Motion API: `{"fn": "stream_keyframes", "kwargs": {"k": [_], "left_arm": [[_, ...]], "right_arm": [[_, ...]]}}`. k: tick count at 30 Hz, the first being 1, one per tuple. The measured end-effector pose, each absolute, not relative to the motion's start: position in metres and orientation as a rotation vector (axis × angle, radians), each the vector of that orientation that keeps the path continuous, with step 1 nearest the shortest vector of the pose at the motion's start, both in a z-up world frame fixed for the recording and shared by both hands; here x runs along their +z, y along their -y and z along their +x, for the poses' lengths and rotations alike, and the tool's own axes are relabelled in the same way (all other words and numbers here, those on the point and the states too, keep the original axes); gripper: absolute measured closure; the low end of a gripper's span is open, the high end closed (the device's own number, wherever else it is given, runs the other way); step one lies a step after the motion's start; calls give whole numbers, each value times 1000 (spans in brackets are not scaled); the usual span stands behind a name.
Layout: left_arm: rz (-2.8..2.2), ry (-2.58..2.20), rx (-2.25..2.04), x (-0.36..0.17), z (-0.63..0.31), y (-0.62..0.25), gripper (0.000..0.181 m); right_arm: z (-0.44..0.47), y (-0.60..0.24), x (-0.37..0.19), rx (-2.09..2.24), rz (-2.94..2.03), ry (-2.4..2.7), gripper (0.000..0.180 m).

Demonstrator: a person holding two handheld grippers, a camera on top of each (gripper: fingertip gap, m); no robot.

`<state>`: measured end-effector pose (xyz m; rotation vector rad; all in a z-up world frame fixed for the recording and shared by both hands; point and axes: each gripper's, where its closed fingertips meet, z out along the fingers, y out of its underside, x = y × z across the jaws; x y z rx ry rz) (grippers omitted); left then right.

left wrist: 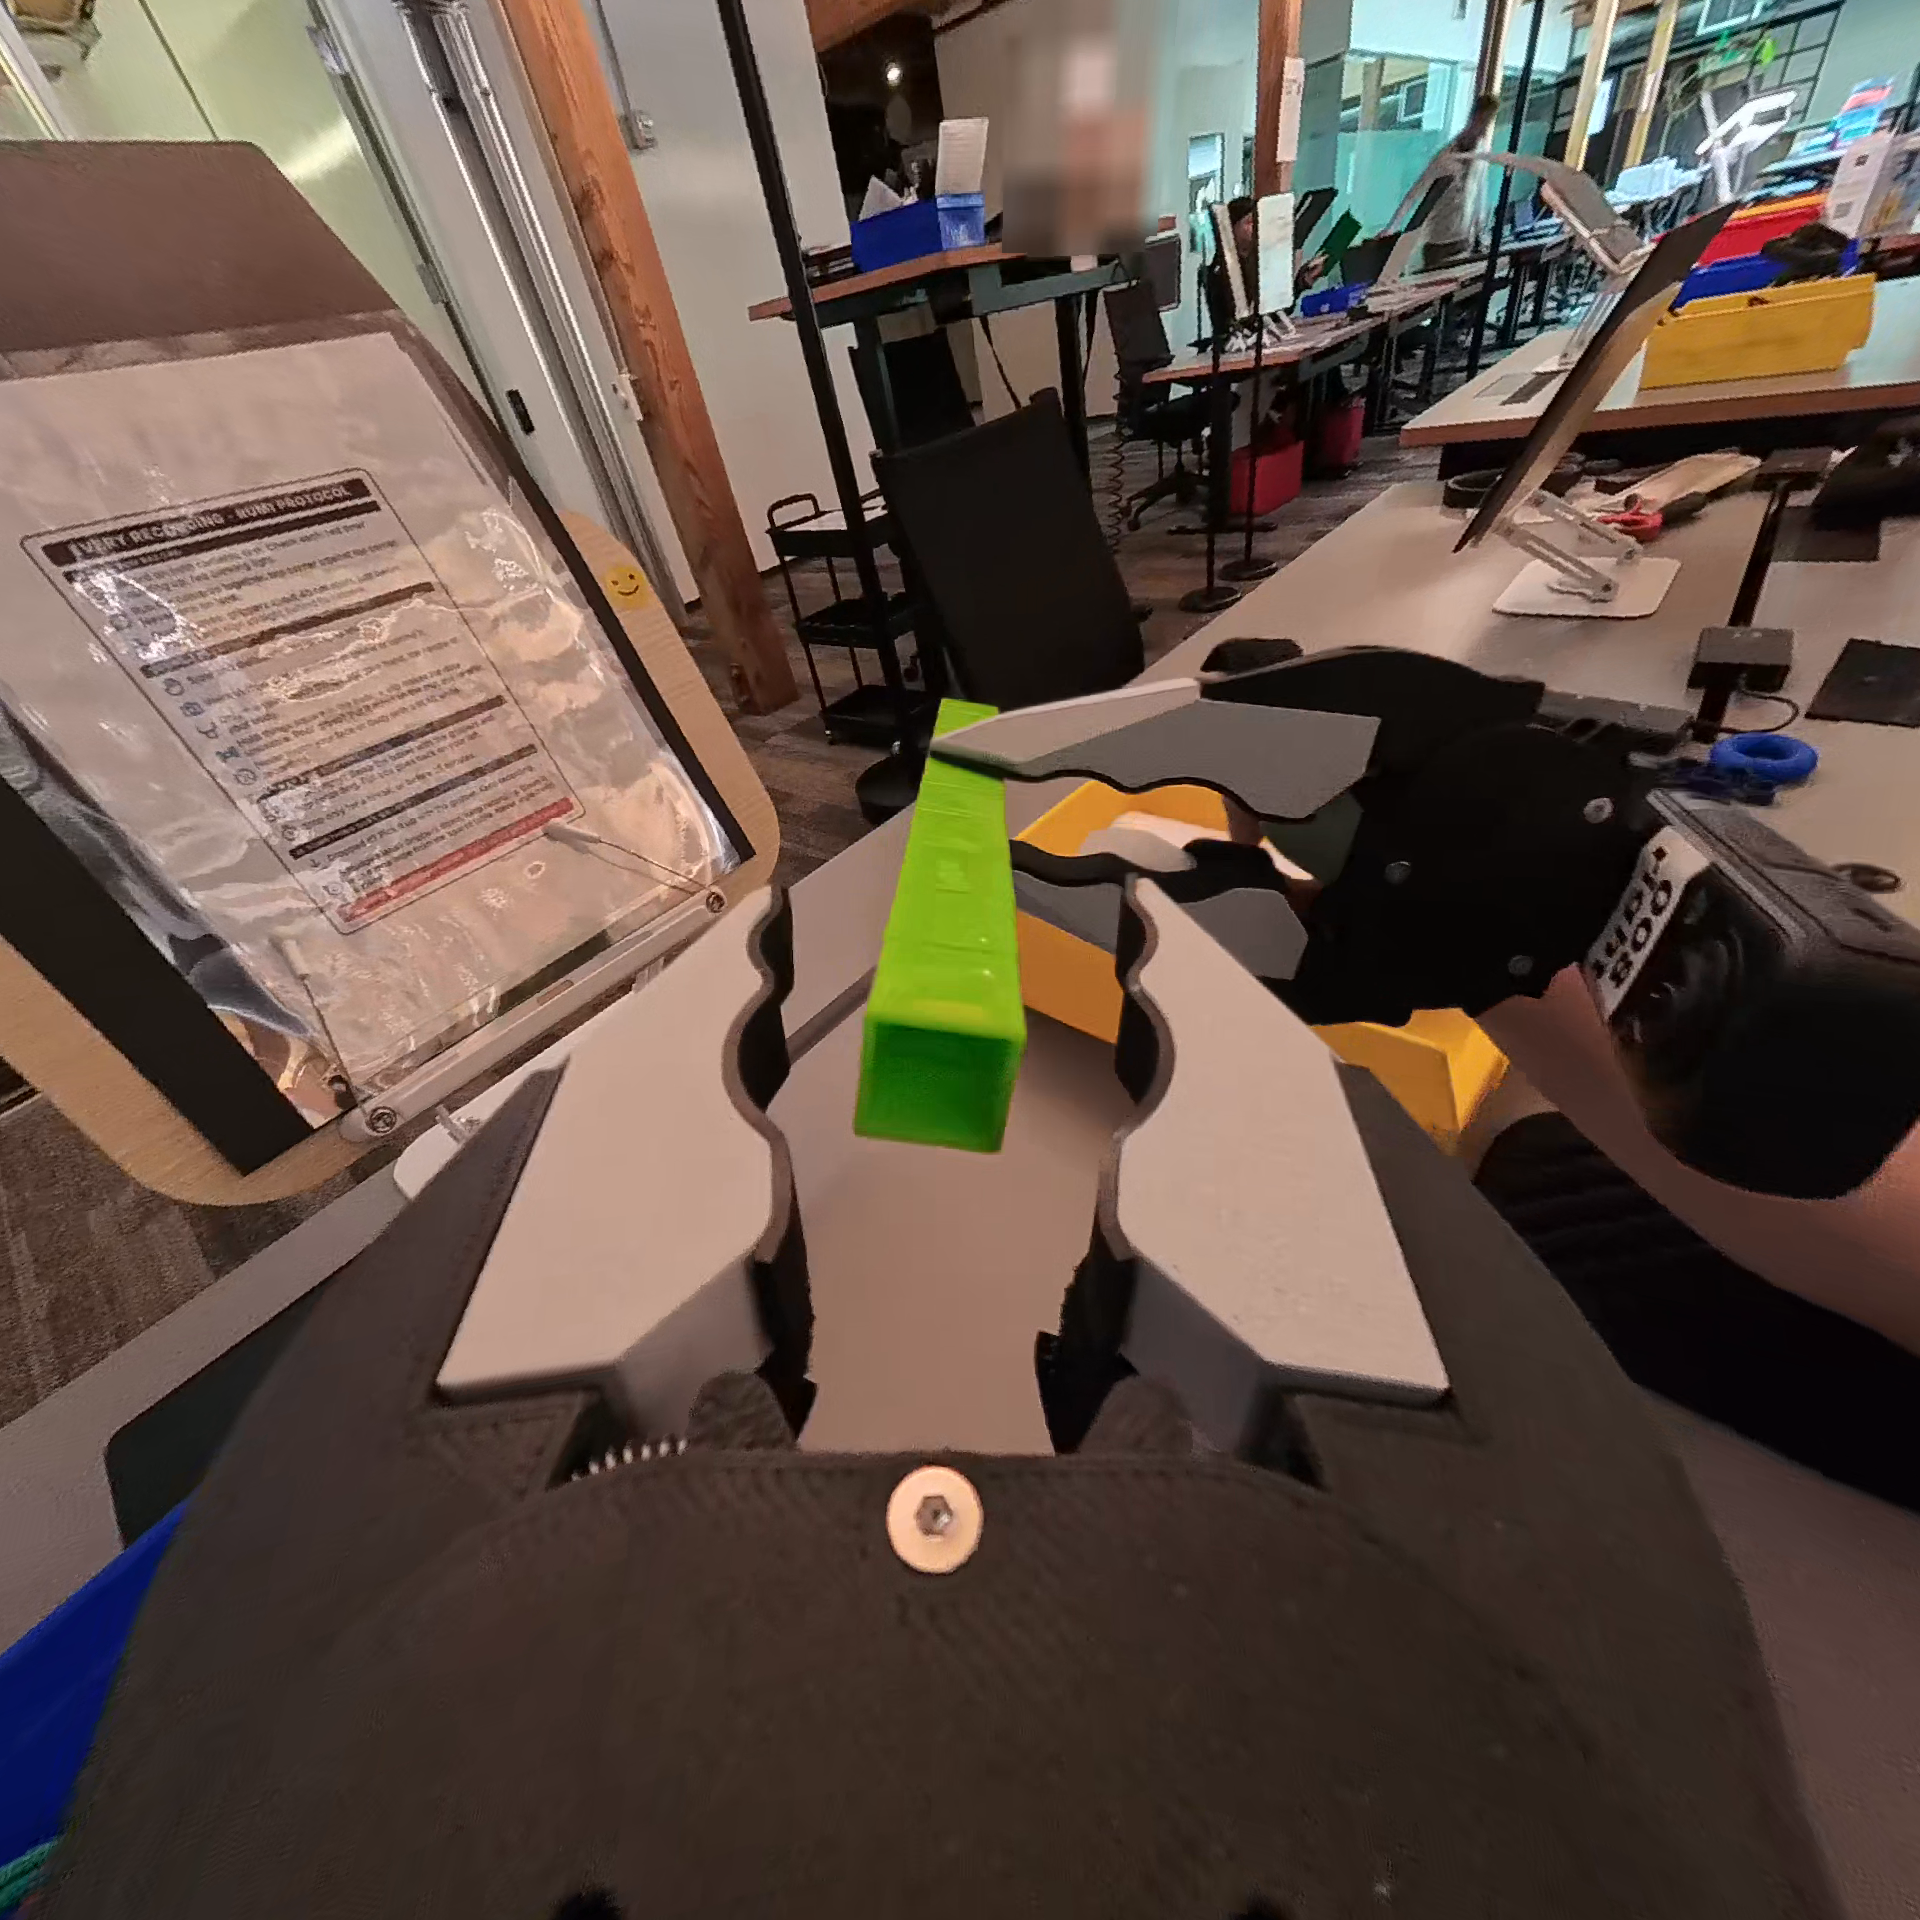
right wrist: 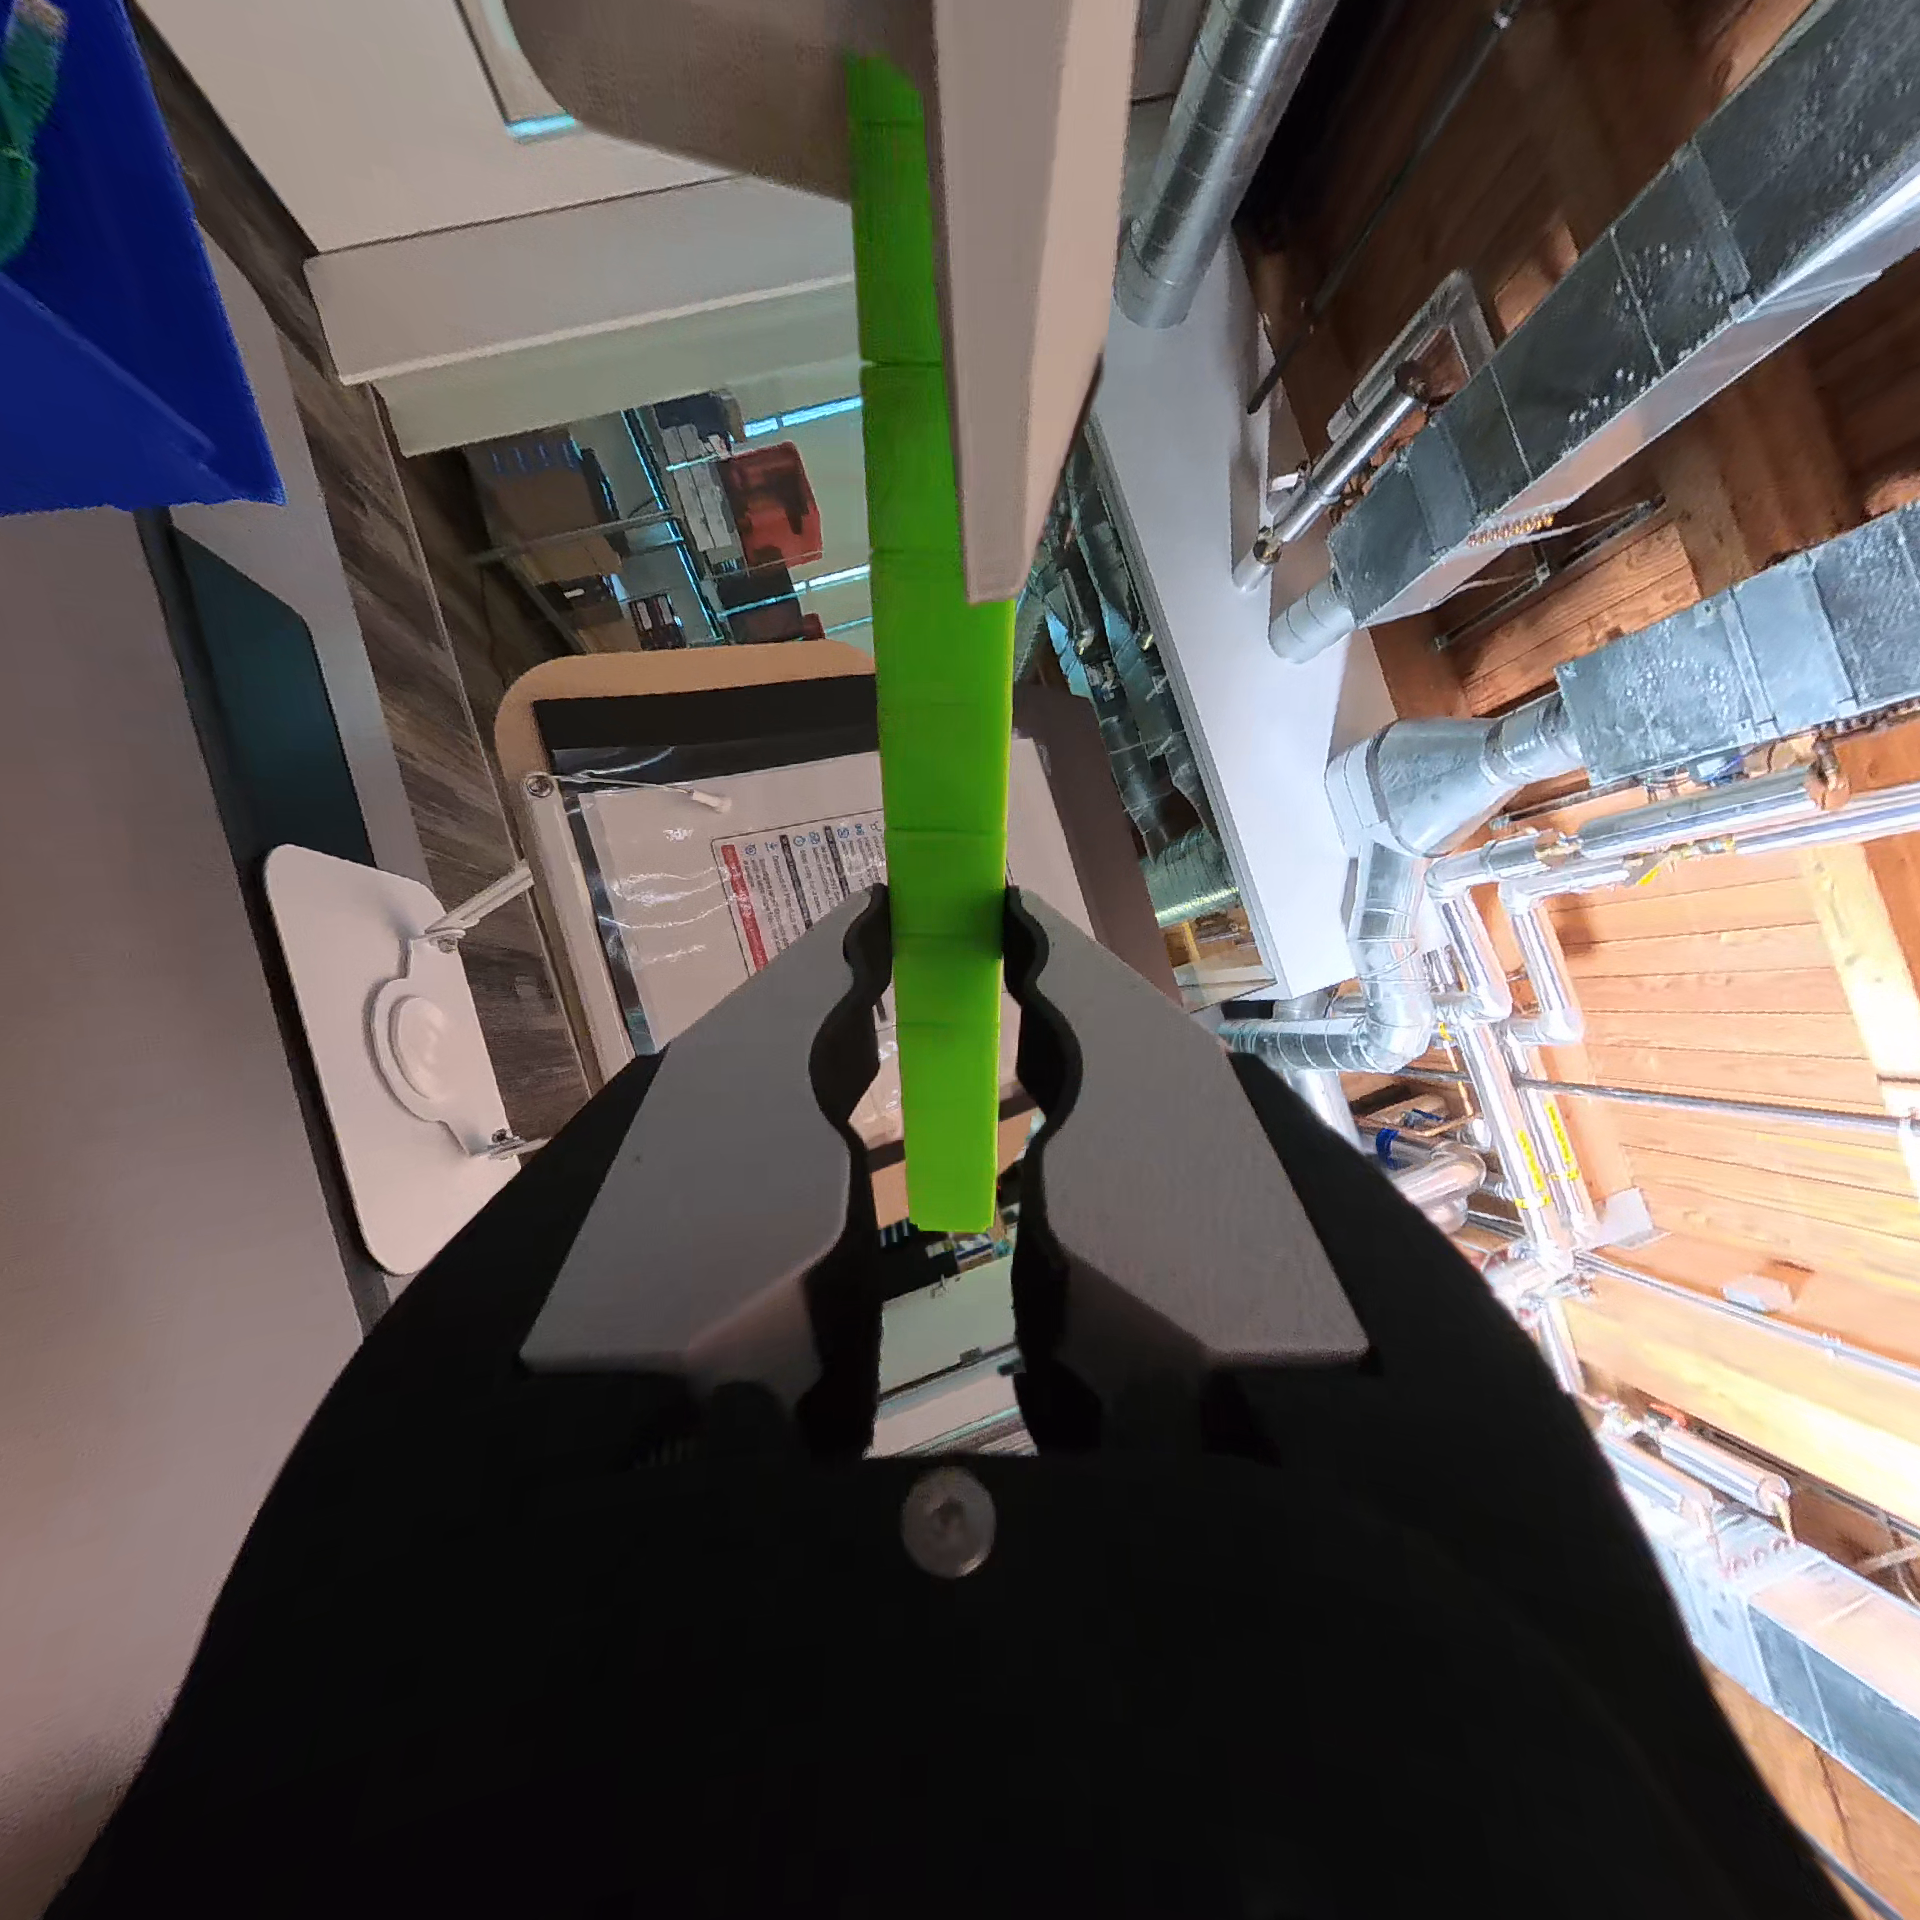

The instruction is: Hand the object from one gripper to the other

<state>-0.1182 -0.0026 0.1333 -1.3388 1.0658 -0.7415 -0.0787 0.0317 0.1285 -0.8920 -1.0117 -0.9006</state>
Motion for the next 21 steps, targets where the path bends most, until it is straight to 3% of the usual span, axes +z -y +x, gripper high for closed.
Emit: {"fn": "stream_keyframes", "kwargs": {"k": [4,6,7,16,21], "left_arm": [[-1354,-1083,-659,127,-121,-5,135],[-1349,-1115,-638,125,-121,-3,157],[-1349,-1143,-627,122,-120,-2,160],[-1334,-1100,-192,129,-154,-30,160],[-1312,-992,-294,151,-178,-35,160]], "right_arm": [[-84,-33,124,-909,-880,1030,160],[-87,-32,124,-915,-864,1040,160],[-88,-31,123,-919,-857,1042,160],[-94,-40,116,-688,-911,948,148],[-105,-62,90,-154,-1195,783,144]]}}
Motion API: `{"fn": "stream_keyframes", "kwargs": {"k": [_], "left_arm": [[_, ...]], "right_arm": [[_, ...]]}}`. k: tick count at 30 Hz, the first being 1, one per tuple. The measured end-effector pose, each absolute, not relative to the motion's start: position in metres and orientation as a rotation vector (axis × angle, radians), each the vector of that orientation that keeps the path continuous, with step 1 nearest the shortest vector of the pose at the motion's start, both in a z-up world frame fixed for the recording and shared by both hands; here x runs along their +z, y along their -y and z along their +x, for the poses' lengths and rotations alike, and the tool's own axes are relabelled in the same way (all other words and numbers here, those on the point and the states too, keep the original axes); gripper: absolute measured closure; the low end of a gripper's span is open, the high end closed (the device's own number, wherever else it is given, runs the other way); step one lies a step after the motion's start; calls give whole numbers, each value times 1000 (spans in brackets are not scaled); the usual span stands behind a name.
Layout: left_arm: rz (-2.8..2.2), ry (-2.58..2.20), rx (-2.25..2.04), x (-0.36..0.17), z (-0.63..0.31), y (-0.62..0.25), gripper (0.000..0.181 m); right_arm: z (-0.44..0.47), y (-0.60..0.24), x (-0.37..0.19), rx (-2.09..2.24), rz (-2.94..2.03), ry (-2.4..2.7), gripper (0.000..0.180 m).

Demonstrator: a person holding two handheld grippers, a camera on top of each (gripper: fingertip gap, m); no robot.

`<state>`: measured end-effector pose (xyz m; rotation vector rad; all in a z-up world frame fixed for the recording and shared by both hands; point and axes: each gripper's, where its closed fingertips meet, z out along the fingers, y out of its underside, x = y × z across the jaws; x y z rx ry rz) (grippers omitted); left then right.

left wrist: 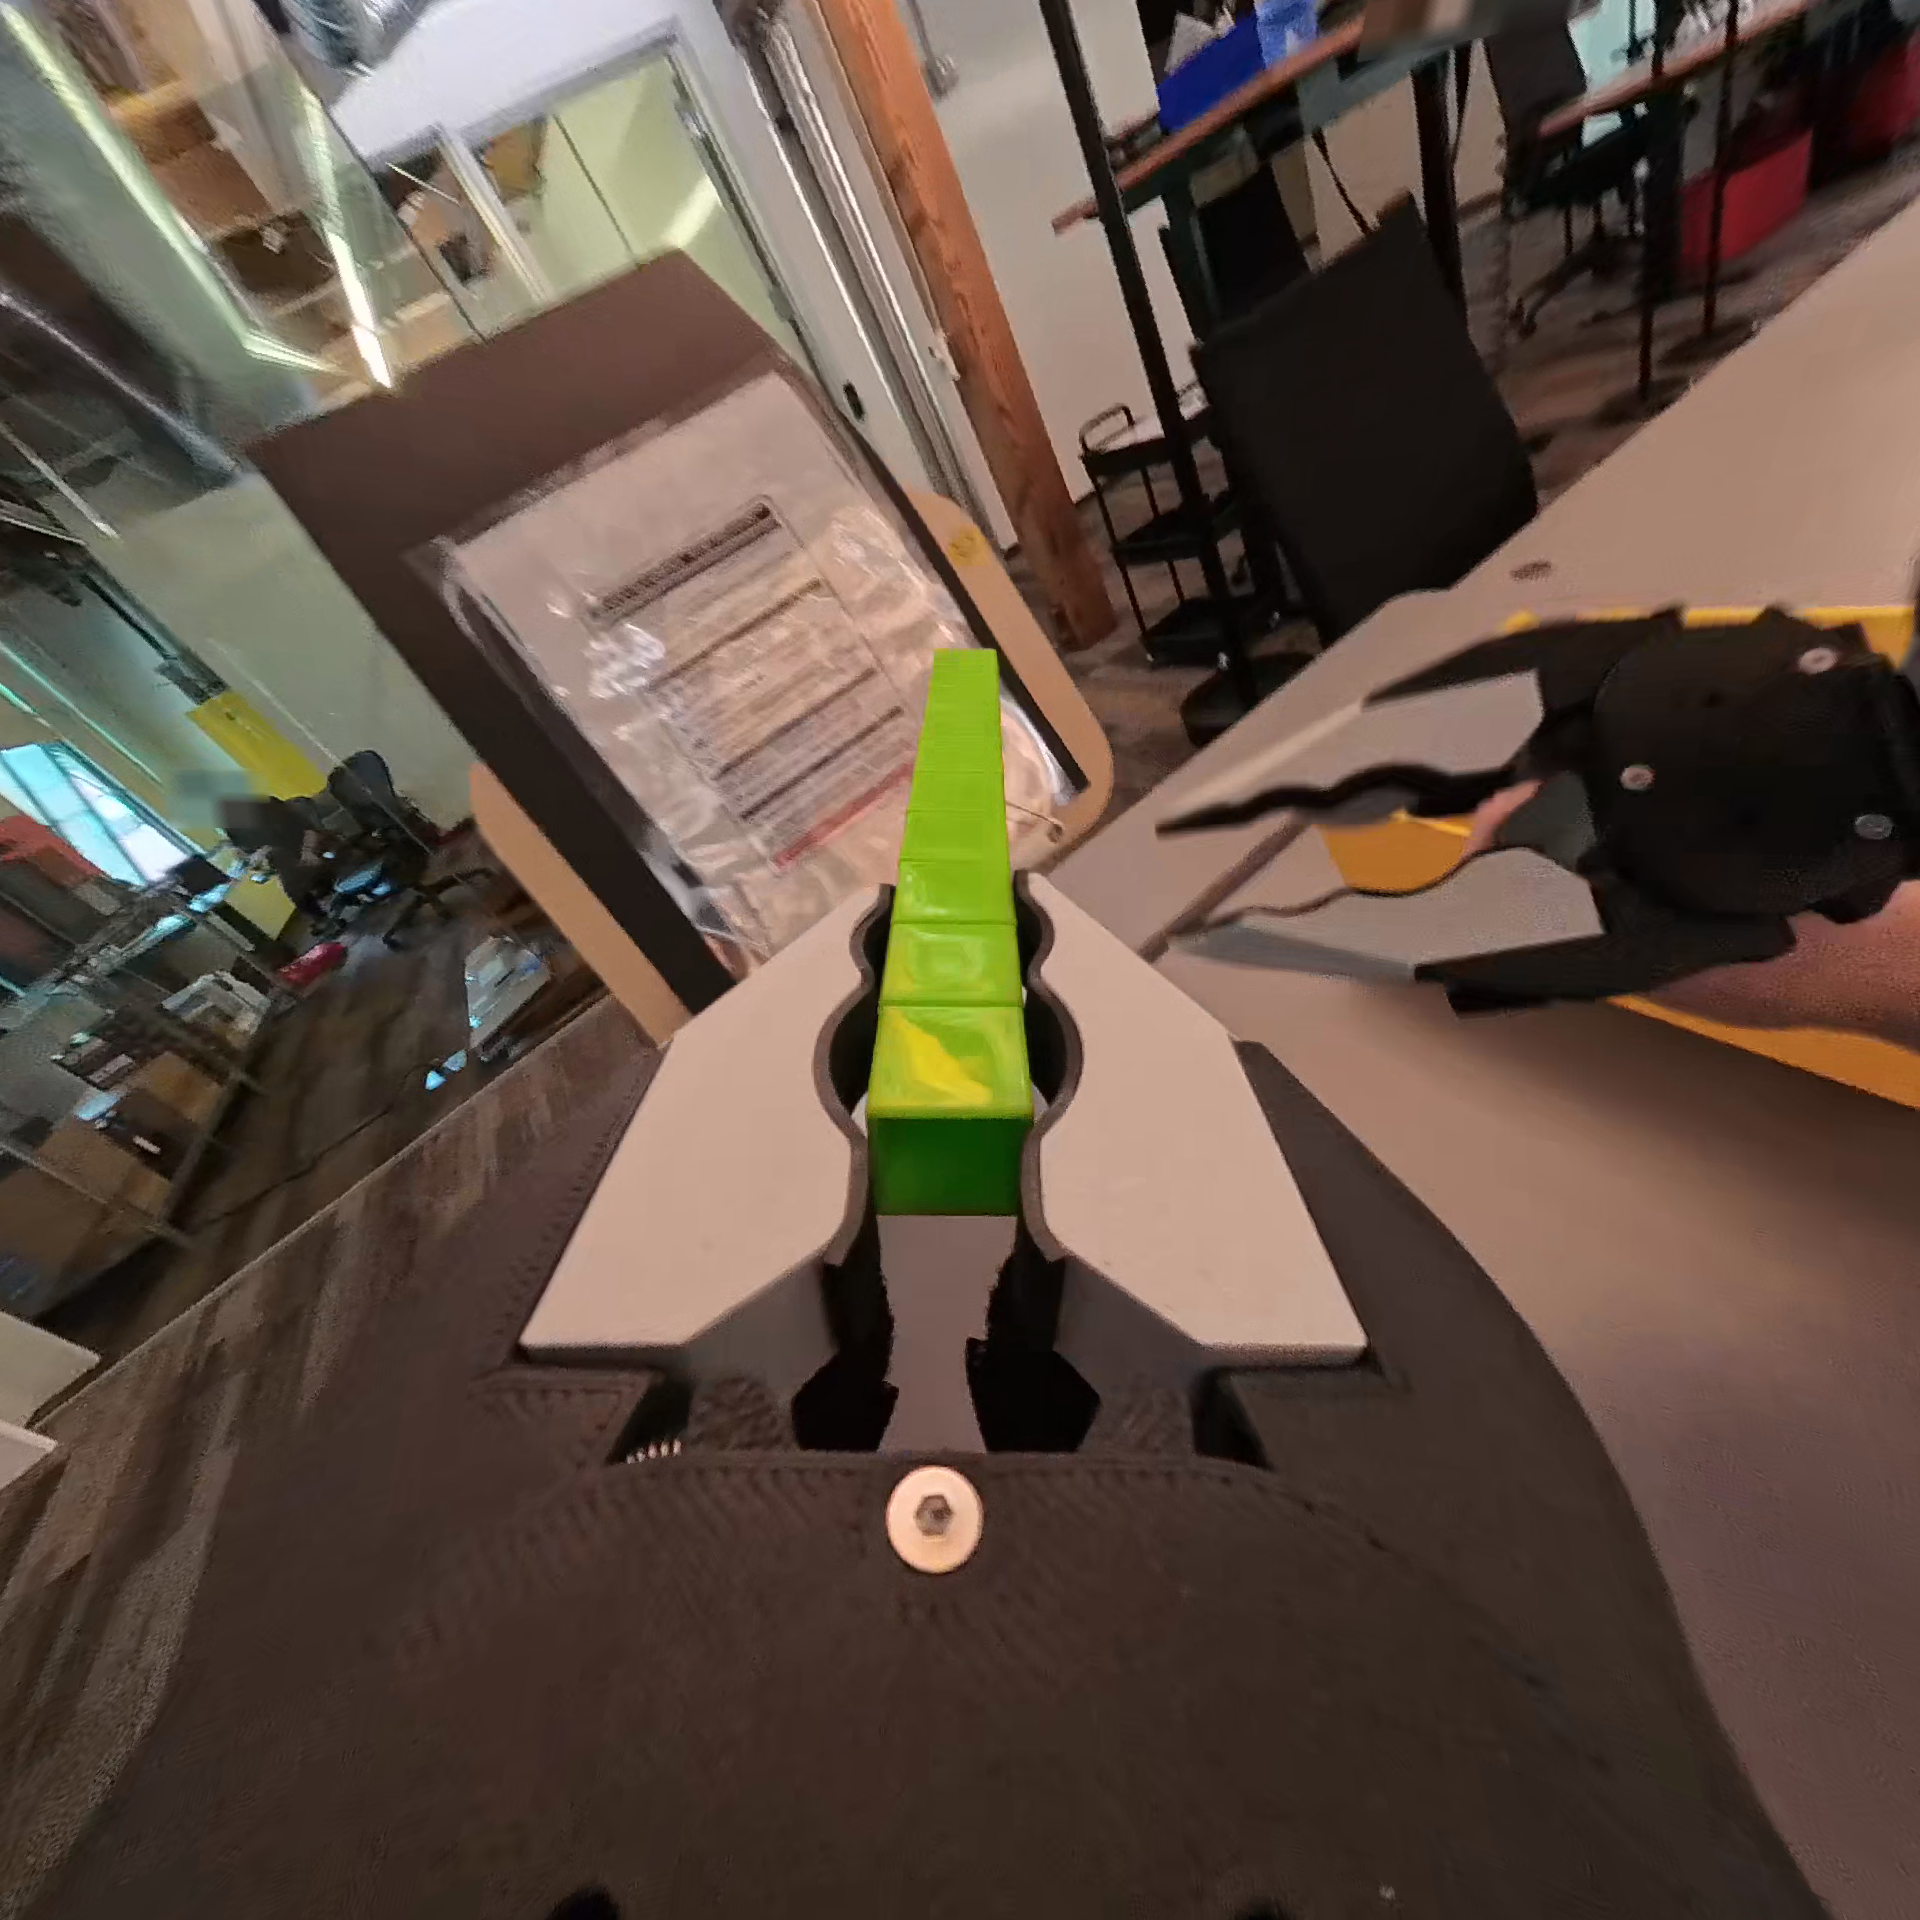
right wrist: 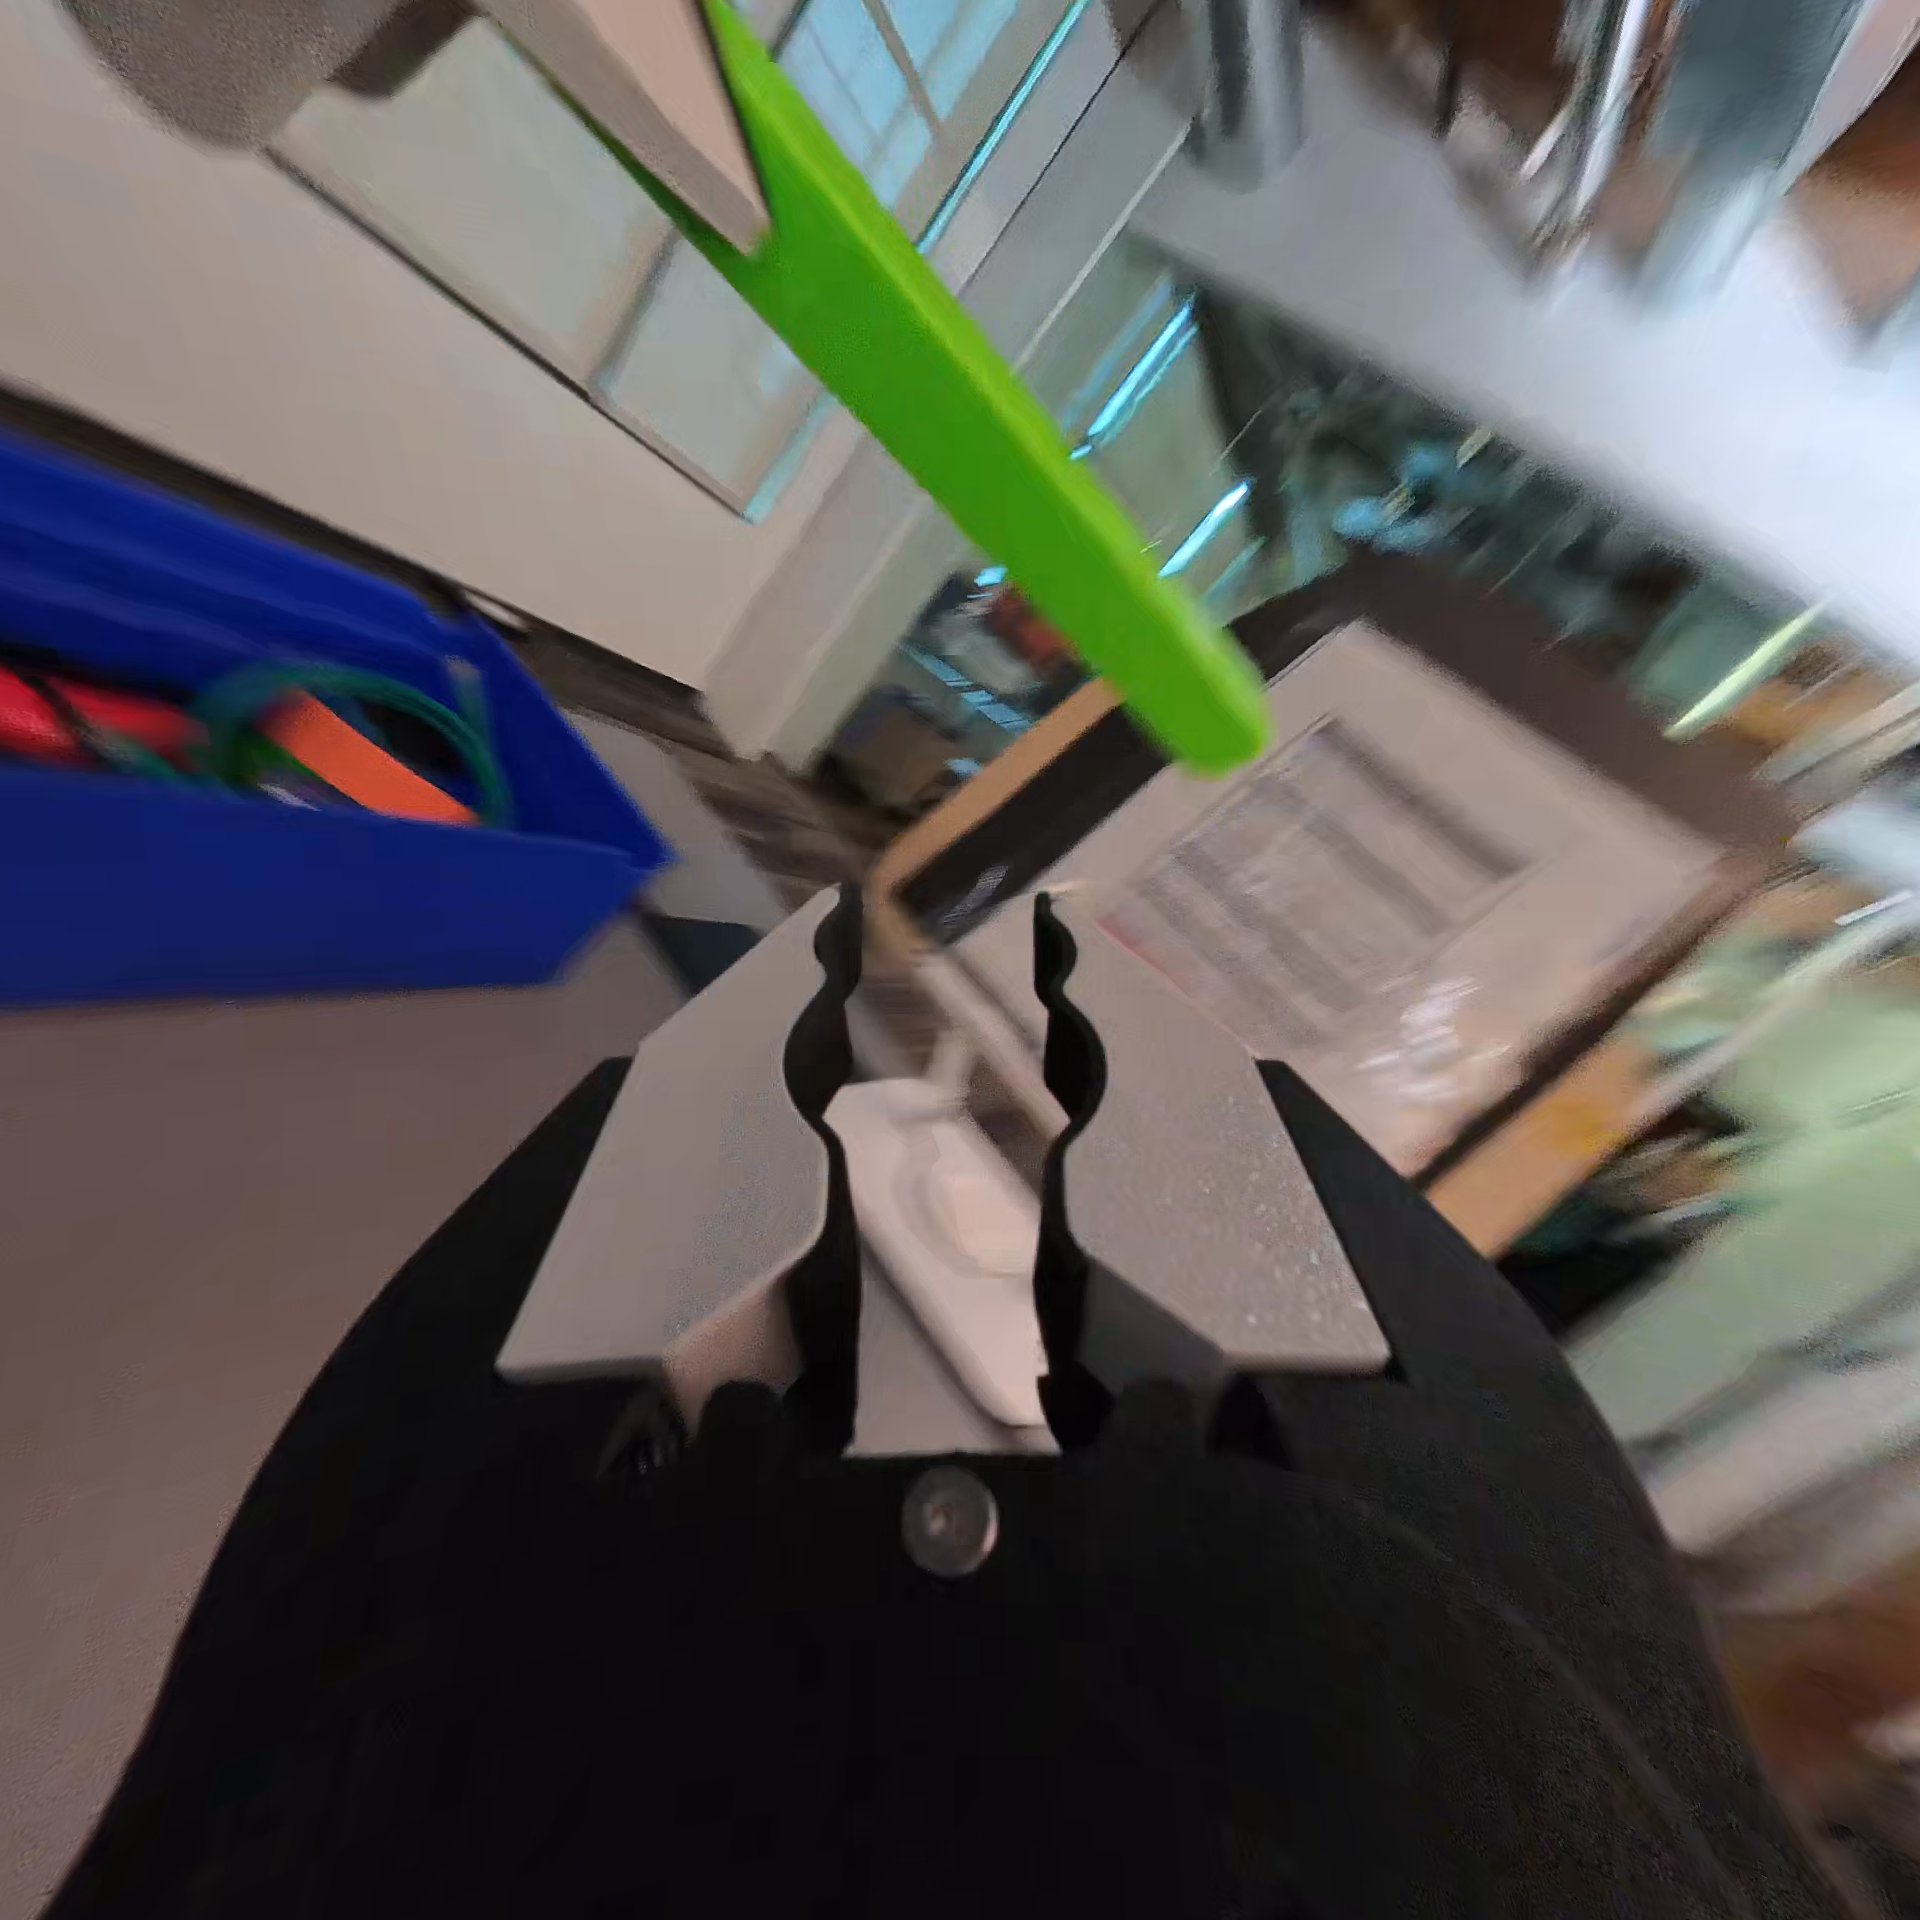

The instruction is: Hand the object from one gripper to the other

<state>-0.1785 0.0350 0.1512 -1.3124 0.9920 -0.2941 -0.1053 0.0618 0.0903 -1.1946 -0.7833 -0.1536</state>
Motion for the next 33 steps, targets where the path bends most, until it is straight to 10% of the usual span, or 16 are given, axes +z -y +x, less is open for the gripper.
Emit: {"fn": "stream_keyframes", "kwargs": {"k": [10,28,33], "left_arm": [[-858,-759,-291,215,-200,4,160],[-762,-997,-204,161,-122,21,160],[-809,-1138,-192,138,-107,15,134]], "right_arm": [[-138,-30,127,1539,-1205,266,113],[-129,9,168,1652,-1166,287,159],[-113,-2,153,1456,-1311,398,161]]}}
